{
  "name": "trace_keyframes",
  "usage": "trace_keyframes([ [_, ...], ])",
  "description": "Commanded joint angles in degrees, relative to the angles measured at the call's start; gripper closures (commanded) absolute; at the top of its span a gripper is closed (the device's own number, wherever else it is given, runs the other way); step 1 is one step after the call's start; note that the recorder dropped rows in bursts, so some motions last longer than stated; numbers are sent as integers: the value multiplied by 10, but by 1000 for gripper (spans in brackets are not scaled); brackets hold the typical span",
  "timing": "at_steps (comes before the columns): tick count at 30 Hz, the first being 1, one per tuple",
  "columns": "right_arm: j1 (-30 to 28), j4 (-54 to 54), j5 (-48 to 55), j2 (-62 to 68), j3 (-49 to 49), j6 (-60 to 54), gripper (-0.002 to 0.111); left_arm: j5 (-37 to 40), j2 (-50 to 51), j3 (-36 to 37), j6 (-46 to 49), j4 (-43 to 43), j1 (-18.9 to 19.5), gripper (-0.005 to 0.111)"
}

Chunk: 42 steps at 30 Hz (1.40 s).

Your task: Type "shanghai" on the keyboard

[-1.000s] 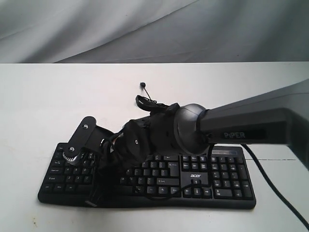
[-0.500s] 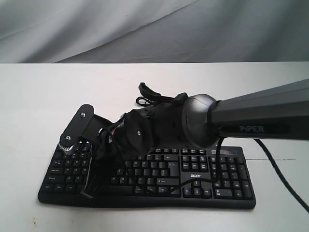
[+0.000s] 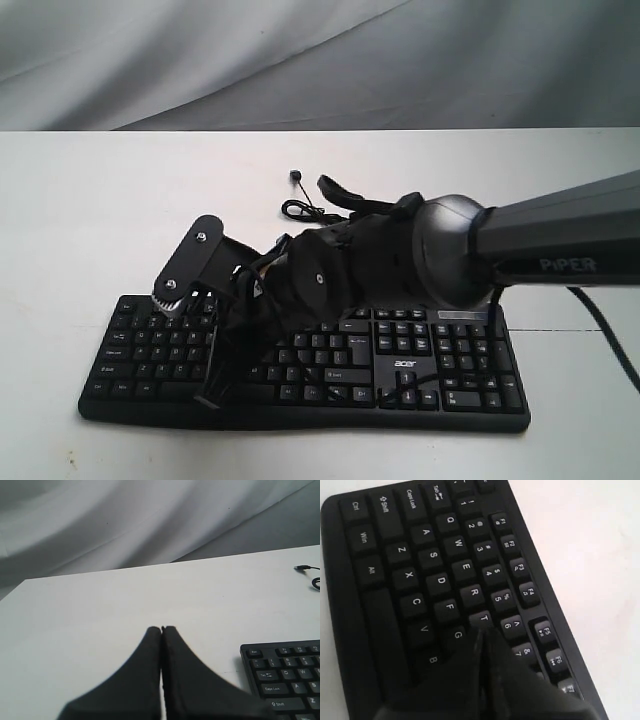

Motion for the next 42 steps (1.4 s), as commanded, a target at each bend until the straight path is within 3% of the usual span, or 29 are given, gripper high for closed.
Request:
trace_keyframes([
  [1,-2,5,-17,-16,14,-1,108,-6,-2,3,-3,-1,-4,107],
  [42,1,25,-10,28,11,-1,108,-6,-2,3,-3,-1,-4,107],
])
